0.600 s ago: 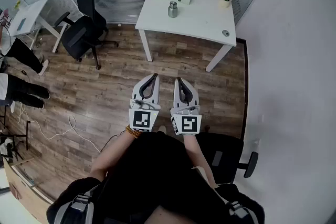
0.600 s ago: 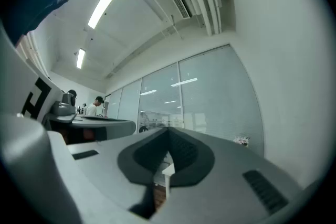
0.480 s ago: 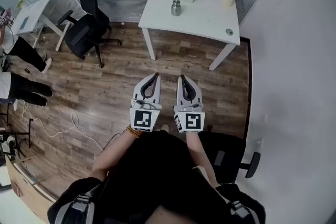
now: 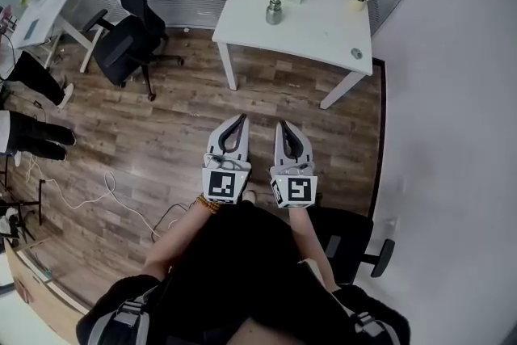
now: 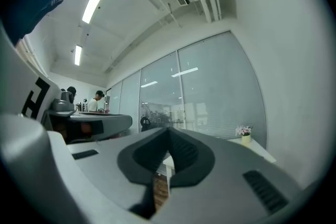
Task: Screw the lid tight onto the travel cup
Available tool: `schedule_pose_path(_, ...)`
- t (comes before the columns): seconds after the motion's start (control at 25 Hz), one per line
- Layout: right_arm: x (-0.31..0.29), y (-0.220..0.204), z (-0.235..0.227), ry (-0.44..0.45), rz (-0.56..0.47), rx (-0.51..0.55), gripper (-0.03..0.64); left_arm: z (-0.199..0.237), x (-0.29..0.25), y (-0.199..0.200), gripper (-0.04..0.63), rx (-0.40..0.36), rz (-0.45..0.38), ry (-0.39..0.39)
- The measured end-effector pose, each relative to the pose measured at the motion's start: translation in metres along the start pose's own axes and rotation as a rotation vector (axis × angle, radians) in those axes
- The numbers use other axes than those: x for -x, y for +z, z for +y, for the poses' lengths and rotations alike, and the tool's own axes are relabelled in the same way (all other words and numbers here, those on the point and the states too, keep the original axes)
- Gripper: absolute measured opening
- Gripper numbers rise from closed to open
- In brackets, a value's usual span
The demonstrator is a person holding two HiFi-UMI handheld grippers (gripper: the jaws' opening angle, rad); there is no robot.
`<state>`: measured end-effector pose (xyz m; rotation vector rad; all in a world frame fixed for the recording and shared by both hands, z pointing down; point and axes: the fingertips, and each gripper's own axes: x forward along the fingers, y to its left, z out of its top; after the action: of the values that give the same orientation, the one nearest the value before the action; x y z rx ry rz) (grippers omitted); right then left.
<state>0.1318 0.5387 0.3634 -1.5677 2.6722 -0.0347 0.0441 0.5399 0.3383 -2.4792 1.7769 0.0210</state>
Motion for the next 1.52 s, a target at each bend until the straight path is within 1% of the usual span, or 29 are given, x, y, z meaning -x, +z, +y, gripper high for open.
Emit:
schedule_pose_path(0.08, -0.010, -0.005, -0.006, 0.002, 0.030, 0.013, 0.000, 0.005, -0.012, -0.009, 0.009, 0.018, 0.020, -0.004)
schedule_pose_path(0.24, -0.038, -0.011, -0.022, 0.007, 0.076, 0.028, 0.000, 0.016, -0.045, -0.013, 0.009, 0.032, 0.009, -0.008)
schedule_pose_path(0.36, -0.069, -0.009, -0.031, 0.022, 0.100, 0.042, 0.000, 0.031, -0.079, -0.018, 0.009, 0.037, 0.015, -0.017)
schedule_pose_path(0.56, -0.120, -0.008, -0.041, 0.050, 0.158, 0.067, 0.000, 0.057, -0.130, -0.016, 0.009, 0.090, -0.016, -0.032)
schedule_pose_path(0.68, -0.152, -0.011, -0.054, 0.072, 0.194, 0.067, 0.000, 0.071, -0.161, -0.028, 0.009, 0.112, 0.025, -0.041)
schedule_pose_path(0.8, -0.181, -0.016, -0.069, 0.080, 0.223, 0.069, 0.000, 0.088, -0.188, -0.036, 0.009, 0.125, 0.022, -0.039)
schedule_pose_path(0.88, -0.198, -0.020, -0.078, 0.065, 0.234, 0.064, 0.000, 0.100, -0.203, -0.044, 0.009, 0.124, 0.029, -0.047)
schedule_pose_path(1.0, -0.226, -0.026, -0.095, 0.040, 0.240, 0.037, 0.000, 0.118, -0.227, -0.063, 0.011, 0.105, 0.067, -0.062)
schedule_pose_path(1.16, -0.251, -0.032, -0.126, 0.035, 0.246, 0.020, 0.000, 0.124, -0.254, -0.074, 0.011, 0.078, 0.099, -0.080)
schedule_pose_path(1.2, -0.256, -0.035, -0.134, 0.032, 0.250, 0.011, 0.000, 0.123, -0.261, -0.077, 0.011, 0.064, 0.107, -0.089)
schedule_pose_path(1.28, -0.271, -0.043, -0.152, 0.030, 0.258, -0.010, 0.000, 0.123, -0.277, -0.082, 0.011, 0.010, 0.109, -0.119)
schedule_pose_path(1.36, -0.290, -0.049, -0.171, 0.042, 0.261, -0.014, 0.000, 0.123, -0.299, -0.081, 0.011, -0.035, 0.077, -0.145)
schedule_pose_path(1.44, -0.305, -0.053, -0.190, 0.063, 0.264, -0.001, 0.000, 0.120, -0.316, -0.082, 0.011, -0.023, 0.062, -0.142)
schedule_pose_path(1.52, -0.320, -0.055, -0.212, 0.085, 0.262, -0.001, 0.000, 0.118, -0.333, -0.087, 0.011, 0.004, 0.082, -0.119)
